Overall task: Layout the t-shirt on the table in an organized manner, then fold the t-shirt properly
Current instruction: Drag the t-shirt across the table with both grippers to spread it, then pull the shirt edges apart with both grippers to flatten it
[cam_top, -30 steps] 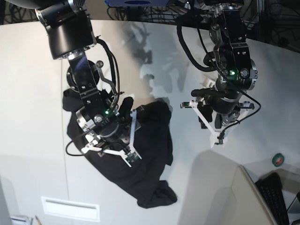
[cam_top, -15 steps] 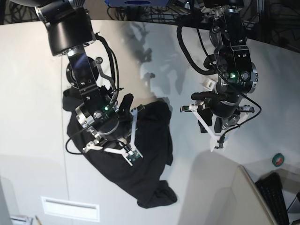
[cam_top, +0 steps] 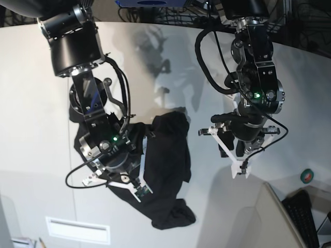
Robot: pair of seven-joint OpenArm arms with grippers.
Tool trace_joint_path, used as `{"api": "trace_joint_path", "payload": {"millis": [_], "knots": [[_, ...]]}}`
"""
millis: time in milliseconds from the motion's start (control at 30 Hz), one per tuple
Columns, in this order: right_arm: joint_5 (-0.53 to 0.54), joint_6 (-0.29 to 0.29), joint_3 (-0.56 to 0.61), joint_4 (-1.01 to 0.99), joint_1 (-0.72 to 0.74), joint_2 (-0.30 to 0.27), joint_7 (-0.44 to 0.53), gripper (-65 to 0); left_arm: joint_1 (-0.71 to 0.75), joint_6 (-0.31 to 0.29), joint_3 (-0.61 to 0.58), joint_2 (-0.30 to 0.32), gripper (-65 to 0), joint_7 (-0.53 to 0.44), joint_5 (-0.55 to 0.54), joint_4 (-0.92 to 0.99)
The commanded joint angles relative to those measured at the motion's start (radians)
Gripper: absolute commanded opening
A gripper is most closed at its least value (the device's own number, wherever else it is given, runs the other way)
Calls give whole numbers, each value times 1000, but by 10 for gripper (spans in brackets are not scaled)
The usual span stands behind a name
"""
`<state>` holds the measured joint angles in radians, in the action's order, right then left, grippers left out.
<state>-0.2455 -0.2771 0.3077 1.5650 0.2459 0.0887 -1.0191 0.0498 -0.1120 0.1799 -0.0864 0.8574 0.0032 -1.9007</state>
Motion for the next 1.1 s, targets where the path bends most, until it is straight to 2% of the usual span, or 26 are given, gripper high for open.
{"api": "trace_joint_path", "payload": {"millis": [0, 67, 167, 267, 300, 333, 367, 400, 567, 767, 933, 1067], "knots": [[8, -1, 3, -4, 19, 21, 6, -650, -15, -2, -3, -3, -436, -20, -4, -7], [10, -21, 5, -36, 16, 23, -14, -650, -24, -4, -3, -3, -436, -20, -4, 3], [10, -101, -3, -104, 14, 16, -43, -650, -29, -4, -3, -2, -436, -20, -4, 8], [7, -106, -5, -139, 5, 3, -45, -650, -23, -4, -12, -2, -441, -20, -4, 8], [7, -100, -5, -139, 0, -8, -40, -650, -15, -4, -24, 0, -459, -20, -4, 8], [7, -89, -15, -139, -1, -13, -27, -650, -12, -4, -38, 1, -527, -20, -4, 8], [7, -84, -35, -145, -9, -14, -7, -650, -1, -4, -47, 1, -637, -20, -4, 8], [7, -84, -54, -153, -10, -16, 12, -650, 5, -4, -55, 1, -650, -20, -4, 8], [7, -89, -147, -223, 0, -19, 59, -650, 14, -4, -112, 3, -650, -19, 8, 54], [5, -83, -147, -255, -13, -60, 174, -650, 26, -4, -119, 35, -650, -22, -1, 94], [5, -81, -150, -360, -13, -88, 262, -650, 29, -4, -122, 63, -650, -22, -2, 128], [5, -81, -150, -390, -18, -106, 293, -650, 29, -4, -122, 75, -650, -22, -2, 131]]}}
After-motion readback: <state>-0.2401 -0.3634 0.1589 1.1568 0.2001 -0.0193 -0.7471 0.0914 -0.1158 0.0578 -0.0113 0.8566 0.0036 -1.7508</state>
